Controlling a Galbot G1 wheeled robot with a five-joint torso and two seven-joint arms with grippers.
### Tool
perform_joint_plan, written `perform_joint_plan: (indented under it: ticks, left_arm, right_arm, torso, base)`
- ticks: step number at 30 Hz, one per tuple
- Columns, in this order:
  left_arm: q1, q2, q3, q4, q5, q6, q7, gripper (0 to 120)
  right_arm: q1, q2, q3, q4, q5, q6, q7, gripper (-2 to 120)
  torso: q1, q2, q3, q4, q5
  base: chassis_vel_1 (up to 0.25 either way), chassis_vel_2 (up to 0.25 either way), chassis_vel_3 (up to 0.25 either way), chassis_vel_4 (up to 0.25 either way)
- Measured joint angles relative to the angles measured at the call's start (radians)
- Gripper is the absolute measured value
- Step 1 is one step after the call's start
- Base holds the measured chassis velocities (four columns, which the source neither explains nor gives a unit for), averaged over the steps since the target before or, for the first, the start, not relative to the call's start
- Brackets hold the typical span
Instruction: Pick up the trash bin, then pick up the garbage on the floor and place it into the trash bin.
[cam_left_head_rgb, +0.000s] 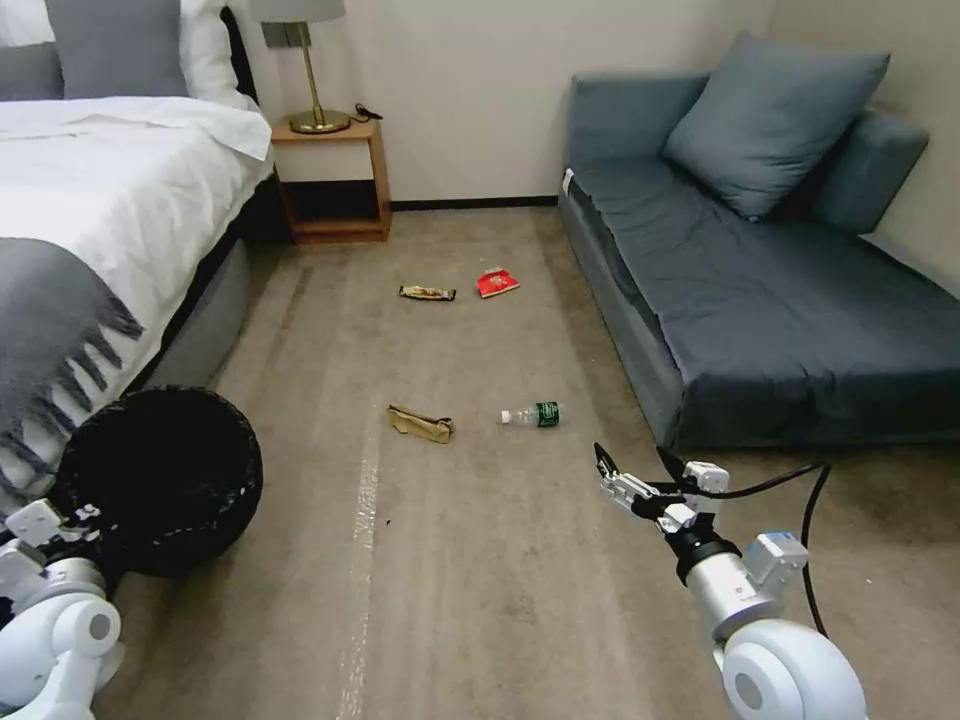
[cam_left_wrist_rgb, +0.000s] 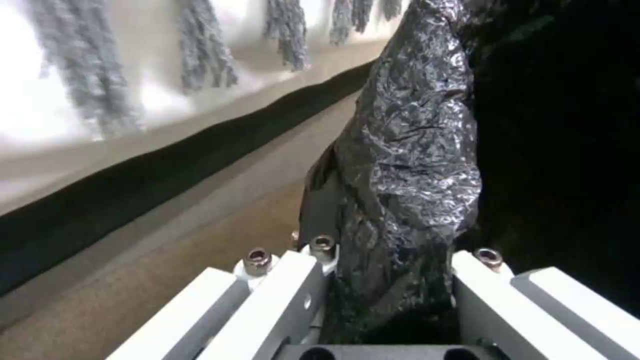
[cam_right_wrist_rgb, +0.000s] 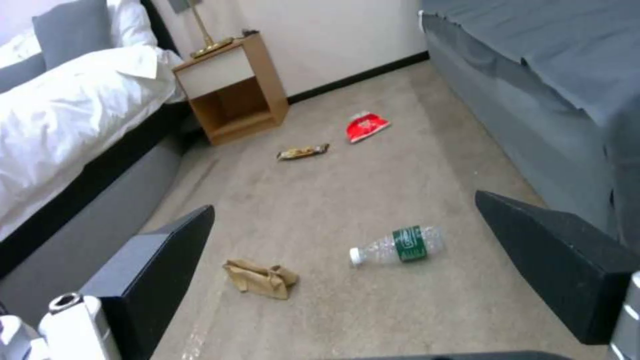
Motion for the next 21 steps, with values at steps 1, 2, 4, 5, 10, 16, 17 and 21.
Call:
perform_joint_plan:
  ticks: [1,2,4,5,10,16,17,21]
  left_arm:
    - [0.000,0.000,0.000,0.000,0.000,0.000,0.000,3]
    - [-0.002,0.000,0.001,0.003,0.000,-0.001,0.001,3]
    - [-0.005,0.002,0.001,0.007,0.000,-0.003,0.002,3]
    - [-0.007,0.003,0.001,0.009,0.000,-0.004,0.003,3]
    - [-0.012,0.005,0.001,0.016,0.001,-0.007,0.007,3]
    - [-0.018,0.005,0.002,0.024,0.001,-0.009,0.011,3]
    - [-0.022,0.005,0.003,0.027,0.000,-0.009,0.011,3]
    - [-0.028,0.006,0.007,0.029,-0.001,-0.009,0.011,3]
  right_arm:
    - [0.000,0.000,0.000,0.000,0.000,0.000,0.000,100]
    - [0.000,0.000,0.000,0.000,0.000,0.000,0.000,100]
    - [0.001,0.001,0.001,-0.001,0.000,0.001,-0.001,100]
    - [0.002,0.002,0.001,-0.002,0.000,0.001,-0.001,100]
    - [0.004,0.003,0.001,-0.004,-0.001,0.002,-0.003,100]
    - [0.003,0.004,0.003,-0.004,-0.002,0.003,-0.007,100]
    - [0.001,0.005,0.006,-0.004,-0.002,0.004,-0.008,100]
    - [-0.002,0.005,0.009,-0.004,-0.002,0.005,-0.010,100]
  torso:
    - [0.000,0.000,0.000,0.0000,0.0000]
    - [0.000,0.000,0.000,0.0000,0.0000]
    - [0.000,0.000,0.000,0.0000,0.0000]
    - [0.000,0.000,0.000,0.0000,0.0000]
    - [0.000,0.000,0.000,0.0000,0.0000]
    - [0.000,0.000,0.000,0.0000,-0.0001]
    - [0.000,0.000,0.000,0.0000,-0.0001]
    - [0.000,0.000,0.000,0.0000,0.0000]
  base:
    - [-0.064,0.035,0.065,-0.066]
    - [-0.074,0.042,0.065,-0.069]
    - [-0.069,0.076,0.074,-0.073]
    - [-0.069,0.078,0.062,-0.078]
    - [-0.060,0.072,0.064,-0.072]
    - [-0.048,0.060,0.061,-0.059]
    - [-0.069,0.055,0.072,-0.060]
    - [-0.068,0.069,0.063,-0.062]
